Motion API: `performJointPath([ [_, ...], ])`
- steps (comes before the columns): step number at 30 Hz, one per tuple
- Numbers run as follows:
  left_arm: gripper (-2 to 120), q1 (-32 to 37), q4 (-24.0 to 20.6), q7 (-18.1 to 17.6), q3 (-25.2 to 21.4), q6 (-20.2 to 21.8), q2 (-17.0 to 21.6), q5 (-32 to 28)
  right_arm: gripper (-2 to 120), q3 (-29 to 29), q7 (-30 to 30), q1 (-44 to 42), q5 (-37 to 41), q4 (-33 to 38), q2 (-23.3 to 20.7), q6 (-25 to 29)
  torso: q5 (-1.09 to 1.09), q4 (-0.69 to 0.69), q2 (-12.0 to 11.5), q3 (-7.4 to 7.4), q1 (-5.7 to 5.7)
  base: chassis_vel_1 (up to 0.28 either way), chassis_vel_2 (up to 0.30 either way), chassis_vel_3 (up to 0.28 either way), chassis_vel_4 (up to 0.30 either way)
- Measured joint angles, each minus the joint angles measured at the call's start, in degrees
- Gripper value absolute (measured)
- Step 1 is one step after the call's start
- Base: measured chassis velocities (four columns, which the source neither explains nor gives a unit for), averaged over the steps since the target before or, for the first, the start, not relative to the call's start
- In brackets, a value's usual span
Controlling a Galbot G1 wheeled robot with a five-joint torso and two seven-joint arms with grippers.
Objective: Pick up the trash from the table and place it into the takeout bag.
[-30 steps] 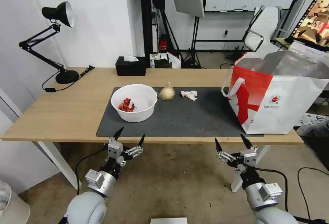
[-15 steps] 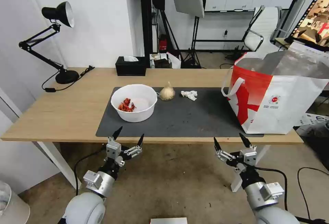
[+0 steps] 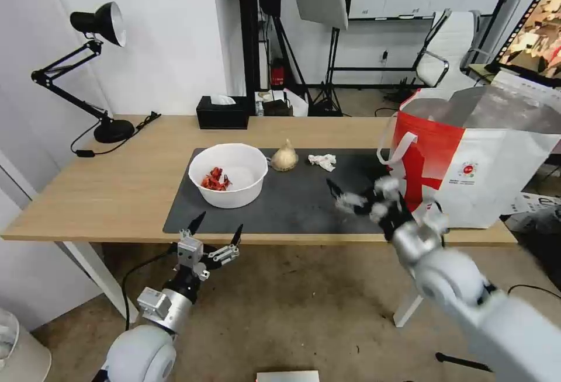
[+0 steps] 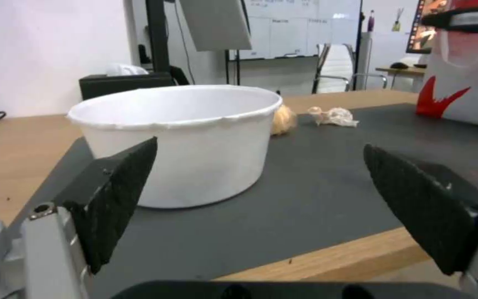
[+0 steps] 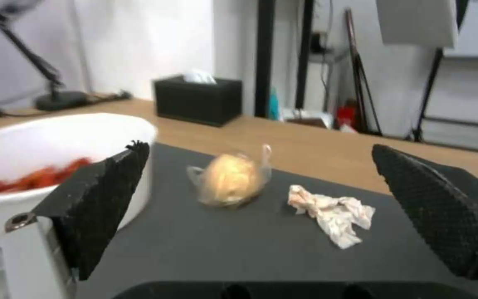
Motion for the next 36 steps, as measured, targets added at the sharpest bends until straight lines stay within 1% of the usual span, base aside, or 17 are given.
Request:
performJointPath([
  [1,100,0.0,0.0,0.0,0.0,0.0,0.0,0.0,100,0.0,0.0,0.0,0.0,0.0,0.0,0.0,0.0,0.0,0.0,0.0,0.0,0.0,0.0,0.0,0.0],
  [2,100,0.2,0.0,0.0,-0.3,0.0,-0.1,0.0,100,-3.5,2.3,5.4,0.9,-3.3,1.7,-2.1,-0.01,0.02,0.0,0.0,0.0,0.0,0.0,0.0,0.0],
  [3,100,0.2,0.0,0.0,-0.3,0.0,-0.1,0.0,100,-3.5,2.3,5.4,0.9,-3.3,1.7,-2.1,-0.01,0.02,0.0,0.0,0.0,0.0,0.0,0.0,0.0],
  [4,100,0.4,0.0,0.0,-0.6,0.0,-0.1,0.0,100,-5.3,3.6,8.3,1.0,-5.6,2.8,-3.0,-0.02,0.02,0.0,-0.01,0.0,0.0,0.0,0.0,0.0],
  [6,100,0.8,-0.2,0.0,-1.1,0.0,-0.4,0.0,100,-9.9,6.3,15.8,0.9,-13.5,7.0,-6.3,-0.02,0.03,0.0,0.0,0.01,0.0,0.0,0.0,0.0],
  [7,100,0.8,-0.2,0.0,-1.1,0.0,-0.4,0.0,100,-9.9,6.3,15.8,0.9,-13.5,7.0,-6.3,-0.02,0.03,0.0,0.0,0.01,0.0,0.0,0.0,0.0],
  [9,100,1.1,-0.2,0.3,-1.2,0.0,-0.6,0.1,100,-12.1,7.1,19.6,0.2,-19.5,10.1,-7.9,-0.03,0.02,0.0,0.0,0.01,0.0,0.0,0.0,0.0],
  [10,100,1.1,-0.2,0.3,-1.2,0.0,-0.6,0.1,100,-12.1,7.1,19.6,0.2,-19.5,10.1,-7.9,-0.03,0.02,0.0,0.0,0.01,0.0,0.0,0.0,0.0],
  [13,100,1.4,-0.2,0.8,-1.3,0.0,-0.9,0.3,100,-14.0,7.1,23.6,-1.8,-28.7,14.8,-9.6,-0.02,0.02,0.0,-0.01,0.0,0.0,0.0,0.0,0.0],
  [14,100,1.4,-0.2,0.8,-1.3,0.0,-0.9,0.3,100,-14.0,7.1,23.6,-1.8,-28.7,14.8,-9.6,-0.02,0.02,0.0,-0.01,0.0,0.0,0.0,0.0,0.0],
  [18,100,1.6,-0.1,0.9,-1.1,0.0,-0.9,0.4,100,-14.9,4.8,27.0,-3.3,-39.0,19.3,-10.4,-0.01,0.01,0.0,-0.01,0.0,0.0,0.0,0.0,0.0],
  [19,100,1.6,-0.1,0.9,-1.1,0.0,-0.9,0.4,100,-14.9,4.8,27.0,-3.3,-39.0,19.3,-10.4,-0.01,0.01,0.0,-0.01,0.0,0.0,0.0,0.0,0.0],
  [20,100,1.6,0.0,0.9,-1.0,0.0,-0.9,0.4,100,-14.9,3.8,27.7,-3.8,-41.3,20.4,-10.4,-0.02,0.0,0.0,-0.01,0.0,0.0,0.0,0.0,0.0],
  [21,100,1.6,0.0,0.9,-1.0,0.0,-0.9,0.4,100,-14.9,3.8,27.7,-3.8,-41.3,20.4,-10.4,-0.02,0.0,0.0,-0.01,0.0,0.0,0.0,0.0,0.0],
  [23,100,1.6,0.1,0.9,-0.9,0.0,-0.8,0.4,100,-14.9,2.0,28.7,-4.9,-45.8,22.3,-10.5,-0.01,0.01,0.0,-0.01,0.0,0.0,0.0,0.0,0.0],
  [27,100,1.6,0.1,0.9,-0.9,-0.1,-0.7,0.4,100,-14.6,1.4,28.8,-5.1,-47.3,23.3,-11.4,-0.01,0.01,0.0,-0.01,0.0,0.0,0.0,0.0,0.0],
  [36,100,1.4,0.8,1.0,-0.6,-0.3,-0.5,0.3,100,-13.9,1.5,27.6,-4.8,-46.7,23.3,-12.3,-0.01,0.01,0.0,-0.02,-0.01,0.0,0.0,0.0,0.0],
])
